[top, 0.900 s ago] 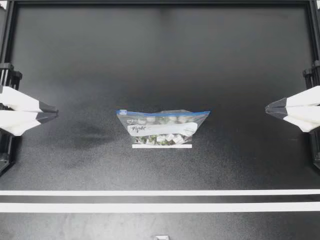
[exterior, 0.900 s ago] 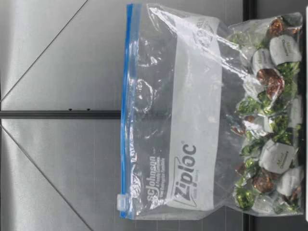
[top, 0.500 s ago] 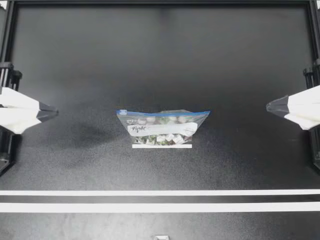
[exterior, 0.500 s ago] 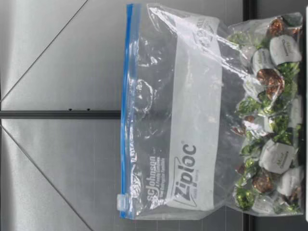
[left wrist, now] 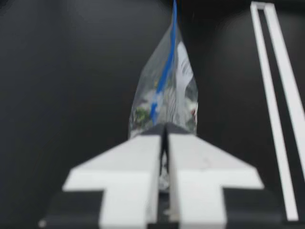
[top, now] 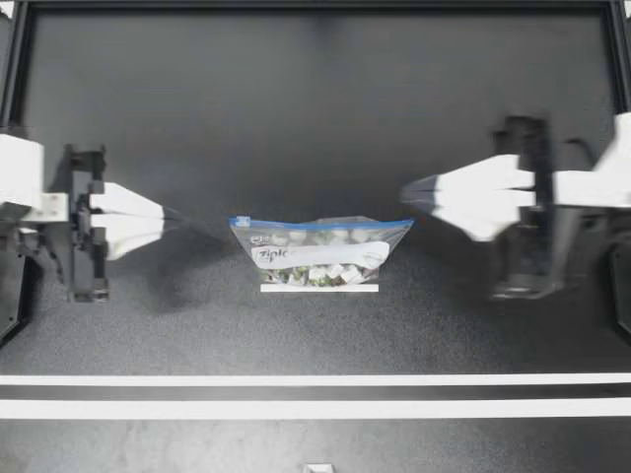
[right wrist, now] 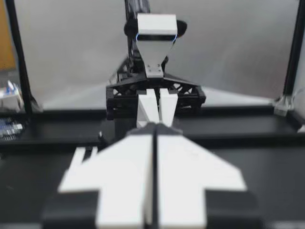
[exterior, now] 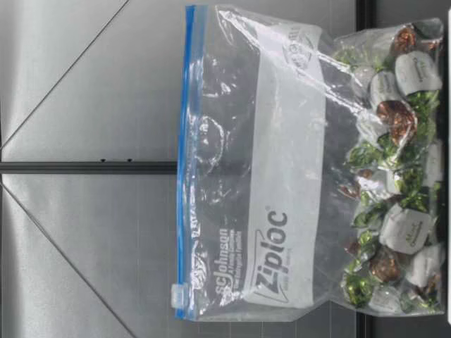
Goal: Slide open the ziploc bag.
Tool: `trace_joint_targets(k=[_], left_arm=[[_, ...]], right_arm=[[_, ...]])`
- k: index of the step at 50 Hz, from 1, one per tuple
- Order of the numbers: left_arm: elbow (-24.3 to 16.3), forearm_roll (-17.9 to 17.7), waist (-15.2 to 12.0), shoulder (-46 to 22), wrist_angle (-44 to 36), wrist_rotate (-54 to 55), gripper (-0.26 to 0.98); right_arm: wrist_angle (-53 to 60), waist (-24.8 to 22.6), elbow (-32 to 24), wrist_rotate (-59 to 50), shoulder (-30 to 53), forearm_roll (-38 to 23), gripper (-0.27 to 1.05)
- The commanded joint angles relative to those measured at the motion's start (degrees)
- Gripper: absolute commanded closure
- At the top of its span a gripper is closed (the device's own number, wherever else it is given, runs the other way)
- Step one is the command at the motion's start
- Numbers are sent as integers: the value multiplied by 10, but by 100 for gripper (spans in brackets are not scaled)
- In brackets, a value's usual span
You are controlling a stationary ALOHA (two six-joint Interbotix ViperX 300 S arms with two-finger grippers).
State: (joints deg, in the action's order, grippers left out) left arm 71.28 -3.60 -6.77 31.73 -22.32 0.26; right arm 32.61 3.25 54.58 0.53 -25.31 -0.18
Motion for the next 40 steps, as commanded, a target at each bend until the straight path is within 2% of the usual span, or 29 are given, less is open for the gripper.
trace_joint_targets(k=[1,7,11,18,24,34,38,40], left_arm=[[-13,-4,1,-35,-38,2,82],[-8,-7,1,-60,-71,2,70],[-8,-7,1,-68,-73,2,57],[-7,-7,1,-80,-76,2,37],[-11,-7,1,-104,-89,3,36],[-26,-7,1,-158,-127,3,35],[-33,-7,1,-171,-144,3,35],[-37,-7,1,-178,-154,3,35]], right_arm=[[0,9,-51,2,57,0,93],[-40,16,-104,3,116,-4,93],[-84,23,-139,4,143,-14,91],[-155,33,-193,18,180,-29,82],[-178,33,-224,34,208,-28,68],[-199,33,-265,46,259,-28,29],[-214,33,-279,46,272,-29,20],[-223,33,-284,46,278,-28,19]])
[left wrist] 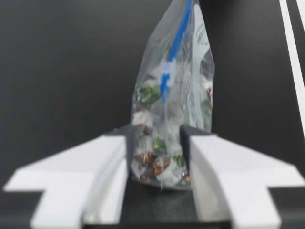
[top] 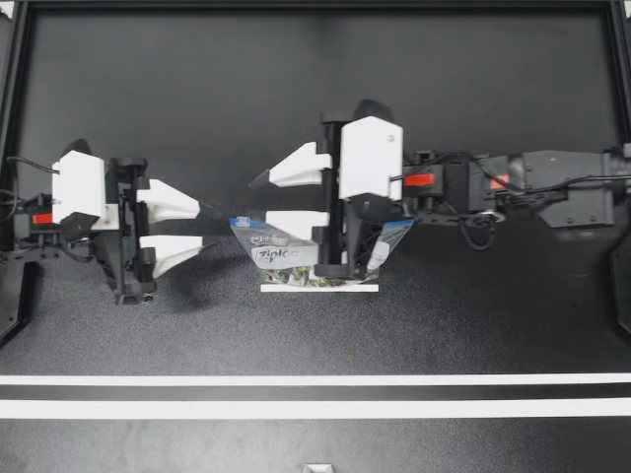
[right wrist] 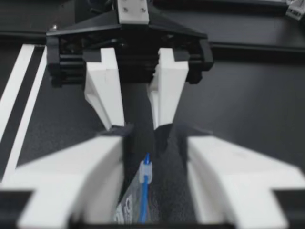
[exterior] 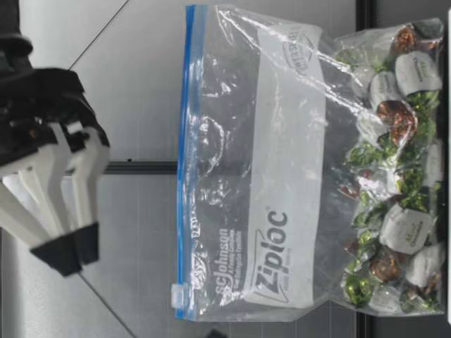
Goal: Slide open the ziploc bag.
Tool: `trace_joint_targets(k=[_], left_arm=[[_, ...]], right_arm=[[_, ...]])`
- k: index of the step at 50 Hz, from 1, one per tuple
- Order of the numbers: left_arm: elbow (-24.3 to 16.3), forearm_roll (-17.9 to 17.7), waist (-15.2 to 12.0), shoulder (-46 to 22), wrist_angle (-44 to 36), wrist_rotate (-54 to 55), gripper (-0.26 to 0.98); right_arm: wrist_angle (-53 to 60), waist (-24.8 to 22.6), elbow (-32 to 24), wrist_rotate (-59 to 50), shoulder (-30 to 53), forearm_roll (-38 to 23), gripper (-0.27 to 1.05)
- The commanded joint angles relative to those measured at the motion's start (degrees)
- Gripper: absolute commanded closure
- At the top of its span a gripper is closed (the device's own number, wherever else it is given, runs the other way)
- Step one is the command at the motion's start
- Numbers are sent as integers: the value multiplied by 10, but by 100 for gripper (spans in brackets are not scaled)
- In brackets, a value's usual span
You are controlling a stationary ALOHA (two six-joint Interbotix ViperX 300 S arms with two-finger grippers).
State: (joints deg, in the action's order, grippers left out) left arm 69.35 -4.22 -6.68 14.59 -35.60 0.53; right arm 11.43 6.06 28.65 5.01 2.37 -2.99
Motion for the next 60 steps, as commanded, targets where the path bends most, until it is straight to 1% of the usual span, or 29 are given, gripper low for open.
trace_joint_targets(k=[1,9,21,24,28,33,36,40,43,53,60], left_arm=[[-18,-1,-1,-9,-25,0,35],[-29,-1,0,-26,-42,0,35],[-40,-1,0,-47,-44,0,37],[-39,0,0,-47,-45,0,40],[-39,2,0,-47,-45,0,52],[-39,5,0,-48,-45,0,70],[-40,6,0,-47,-44,0,79],[-40,6,0,-48,-45,-1,87],[-40,6,0,-48,-45,0,90],[-40,6,1,-47,-45,-1,90],[-40,6,1,-47,-45,-1,90]], right_arm=[[-18,4,-28,1,4,-1,19],[-45,4,-45,0,25,0,19],[-55,4,-48,-2,40,-1,19],[-55,2,-48,-2,43,-1,19],[-55,-1,-48,-2,47,0,19],[-56,-5,-52,-2,55,0,19],[-58,-6,-54,-2,60,0,19],[-63,-8,-60,-2,66,0,19],[-68,-9,-63,-2,68,-1,19],[-81,-9,-68,-4,70,0,21],[-91,-9,-69,-6,70,1,32]])
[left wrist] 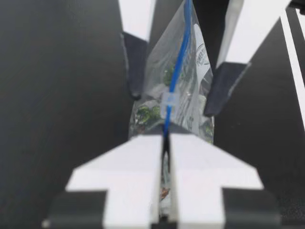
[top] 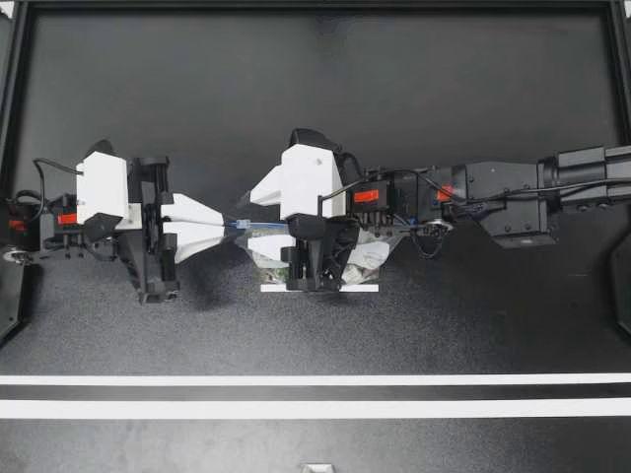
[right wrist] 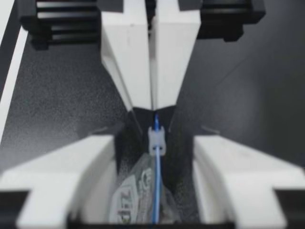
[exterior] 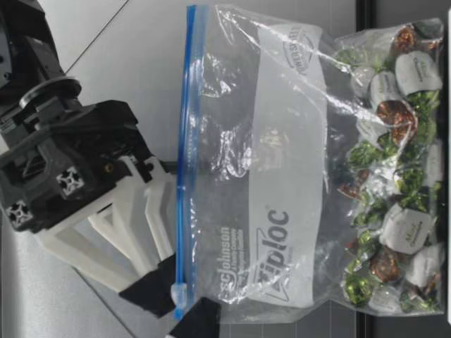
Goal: Slide open the ziploc bag.
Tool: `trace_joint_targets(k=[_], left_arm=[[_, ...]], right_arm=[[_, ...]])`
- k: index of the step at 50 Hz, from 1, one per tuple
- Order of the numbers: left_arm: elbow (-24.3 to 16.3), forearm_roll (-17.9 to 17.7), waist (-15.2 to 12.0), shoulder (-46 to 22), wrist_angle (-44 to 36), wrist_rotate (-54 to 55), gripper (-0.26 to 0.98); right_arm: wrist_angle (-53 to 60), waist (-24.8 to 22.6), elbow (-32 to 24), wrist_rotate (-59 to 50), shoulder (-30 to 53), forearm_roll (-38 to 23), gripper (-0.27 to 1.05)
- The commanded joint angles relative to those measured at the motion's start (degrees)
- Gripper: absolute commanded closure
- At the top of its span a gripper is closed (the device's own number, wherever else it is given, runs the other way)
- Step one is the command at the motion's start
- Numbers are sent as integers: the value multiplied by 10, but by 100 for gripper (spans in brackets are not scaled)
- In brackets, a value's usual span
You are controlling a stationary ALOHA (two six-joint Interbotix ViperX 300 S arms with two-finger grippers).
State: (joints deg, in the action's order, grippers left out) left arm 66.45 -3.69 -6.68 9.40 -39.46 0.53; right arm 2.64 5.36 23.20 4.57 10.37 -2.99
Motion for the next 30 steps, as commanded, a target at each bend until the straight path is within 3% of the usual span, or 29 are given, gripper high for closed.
trace_joint_targets(k=[1,17,30], left_arm=[[-11,1,1,4,-5,-1,90],[-12,2,0,4,-2,-2,90],[-13,2,1,4,0,-2,90]], right_arm=[[-4,-2,-15,-2,-10,1,34],[-42,-2,-30,-1,-11,4,73],[-145,-2,-71,7,-17,-2,90]])
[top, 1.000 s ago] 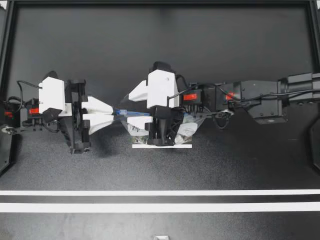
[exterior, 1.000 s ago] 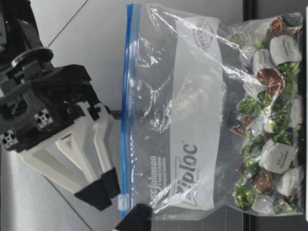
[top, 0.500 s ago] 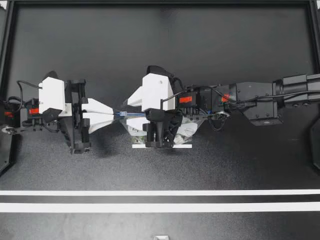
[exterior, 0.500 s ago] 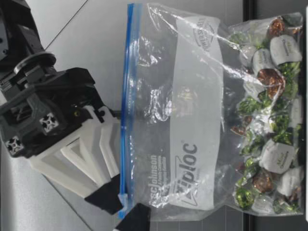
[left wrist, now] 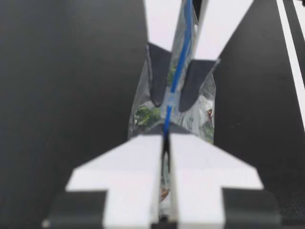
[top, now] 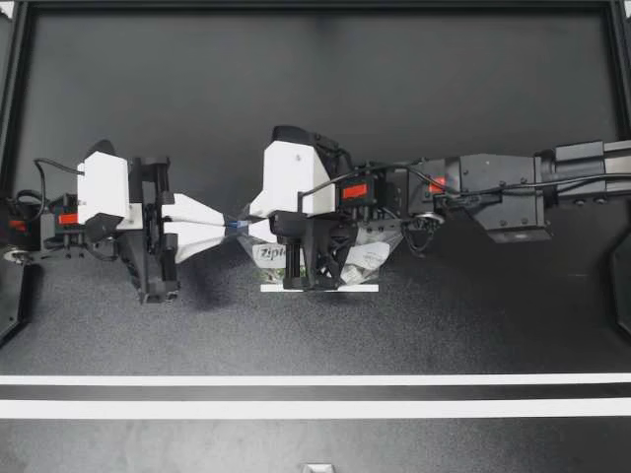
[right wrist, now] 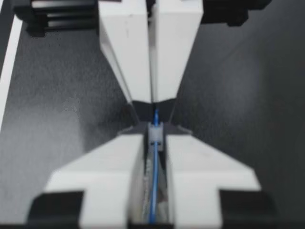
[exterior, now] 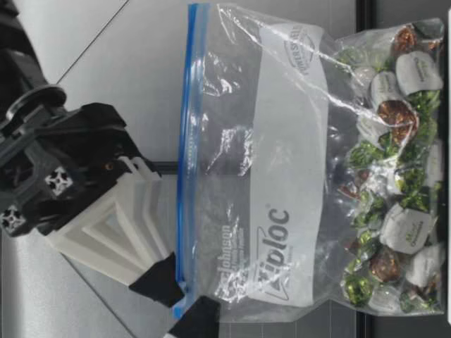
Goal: Slide open the ziploc bag.
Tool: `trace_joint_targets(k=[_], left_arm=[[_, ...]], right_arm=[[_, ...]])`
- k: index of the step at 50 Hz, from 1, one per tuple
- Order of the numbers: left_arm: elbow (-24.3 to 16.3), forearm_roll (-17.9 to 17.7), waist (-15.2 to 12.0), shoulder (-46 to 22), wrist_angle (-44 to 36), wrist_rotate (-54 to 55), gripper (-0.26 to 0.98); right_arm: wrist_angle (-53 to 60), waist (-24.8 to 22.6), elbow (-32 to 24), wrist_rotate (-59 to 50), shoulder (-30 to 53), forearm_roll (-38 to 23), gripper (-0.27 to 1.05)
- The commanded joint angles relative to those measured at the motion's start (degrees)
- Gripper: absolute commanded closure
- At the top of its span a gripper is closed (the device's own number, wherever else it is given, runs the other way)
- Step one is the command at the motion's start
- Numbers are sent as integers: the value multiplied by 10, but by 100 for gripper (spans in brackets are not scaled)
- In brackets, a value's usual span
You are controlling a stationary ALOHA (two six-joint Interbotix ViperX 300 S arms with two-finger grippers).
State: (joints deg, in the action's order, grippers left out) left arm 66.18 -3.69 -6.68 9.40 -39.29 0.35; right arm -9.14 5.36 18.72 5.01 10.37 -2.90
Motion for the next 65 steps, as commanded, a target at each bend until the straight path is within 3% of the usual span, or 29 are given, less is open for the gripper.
trace_joint_targets(k=[1,14,25,45,65], left_arm=[[-11,2,1,4,-1,0,90],[-7,-1,0,5,-2,1,90],[-3,-1,0,5,-2,0,90],[1,-1,0,5,-1,-2,90],[4,-1,1,11,-1,-3,90]], right_arm=[[-36,-1,-29,4,-17,-4,90],[-190,-2,-71,45,-24,-13,91],[-290,6,-65,69,-48,-13,91],[-362,25,16,74,-121,-13,91],[-356,39,101,69,-193,-13,91]])
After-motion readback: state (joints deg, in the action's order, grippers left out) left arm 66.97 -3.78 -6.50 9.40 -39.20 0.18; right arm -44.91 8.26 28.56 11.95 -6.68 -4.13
